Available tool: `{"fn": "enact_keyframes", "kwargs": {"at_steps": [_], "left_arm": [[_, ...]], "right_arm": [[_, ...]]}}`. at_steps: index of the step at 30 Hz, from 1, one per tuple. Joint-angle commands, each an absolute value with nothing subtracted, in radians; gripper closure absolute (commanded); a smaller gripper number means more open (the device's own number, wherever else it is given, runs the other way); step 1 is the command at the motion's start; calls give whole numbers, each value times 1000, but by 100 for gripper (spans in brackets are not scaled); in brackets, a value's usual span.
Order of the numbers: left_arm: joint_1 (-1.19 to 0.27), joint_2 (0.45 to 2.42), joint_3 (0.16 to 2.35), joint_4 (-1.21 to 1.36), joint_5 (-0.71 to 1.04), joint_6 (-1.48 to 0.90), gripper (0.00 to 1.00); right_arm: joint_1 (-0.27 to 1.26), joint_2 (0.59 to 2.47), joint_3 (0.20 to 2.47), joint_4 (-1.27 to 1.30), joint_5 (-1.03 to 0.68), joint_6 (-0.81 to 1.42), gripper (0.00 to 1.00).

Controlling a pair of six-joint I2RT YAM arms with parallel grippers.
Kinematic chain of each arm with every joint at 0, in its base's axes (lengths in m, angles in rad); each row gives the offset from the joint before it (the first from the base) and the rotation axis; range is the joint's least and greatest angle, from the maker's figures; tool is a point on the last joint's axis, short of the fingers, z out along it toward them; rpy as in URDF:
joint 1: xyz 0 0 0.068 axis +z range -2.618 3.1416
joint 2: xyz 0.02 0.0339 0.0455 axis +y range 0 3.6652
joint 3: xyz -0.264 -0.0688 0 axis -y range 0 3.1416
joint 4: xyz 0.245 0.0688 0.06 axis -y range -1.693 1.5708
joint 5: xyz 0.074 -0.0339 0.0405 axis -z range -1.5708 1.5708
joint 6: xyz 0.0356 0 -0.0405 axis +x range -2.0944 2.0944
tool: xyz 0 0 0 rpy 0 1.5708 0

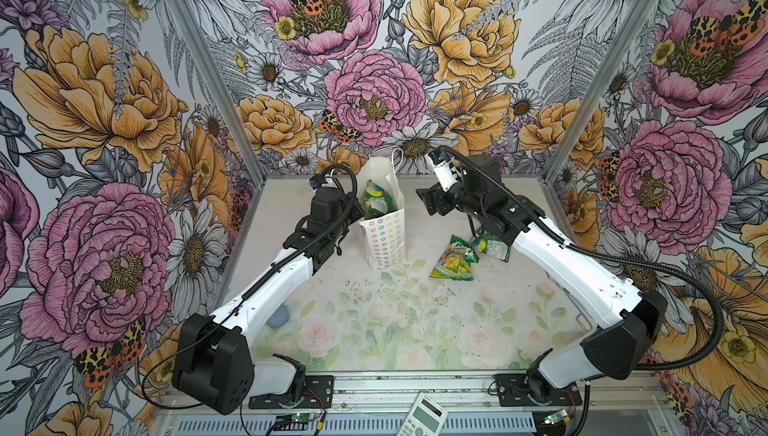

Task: Place the snacks into the paper bag
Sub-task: 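Move the right gripper back over the remaining green packets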

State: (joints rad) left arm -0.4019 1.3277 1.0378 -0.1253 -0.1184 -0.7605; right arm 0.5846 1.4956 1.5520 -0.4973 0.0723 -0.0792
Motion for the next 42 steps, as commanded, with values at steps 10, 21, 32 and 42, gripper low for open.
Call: {"fn": "enact_keyframes", "kwargs": {"at_steps": [10,21,32,42], "left_arm": [[-403,1315,1057,-107,-116,-759,100],[-403,1314,1053,-110,-118,-759,100],[-407,1310,1052,-114,-130,-761,100],[-408,1316,1051,-117,-131,-760,100]], "right_arm": [[514,1389,1426,-481,278,153,0],[469,1383,1352,-495,386,412,0],[469,1473,1358,-590,424,640,0],[471,1547,1355,-633,364,777,0]]}}
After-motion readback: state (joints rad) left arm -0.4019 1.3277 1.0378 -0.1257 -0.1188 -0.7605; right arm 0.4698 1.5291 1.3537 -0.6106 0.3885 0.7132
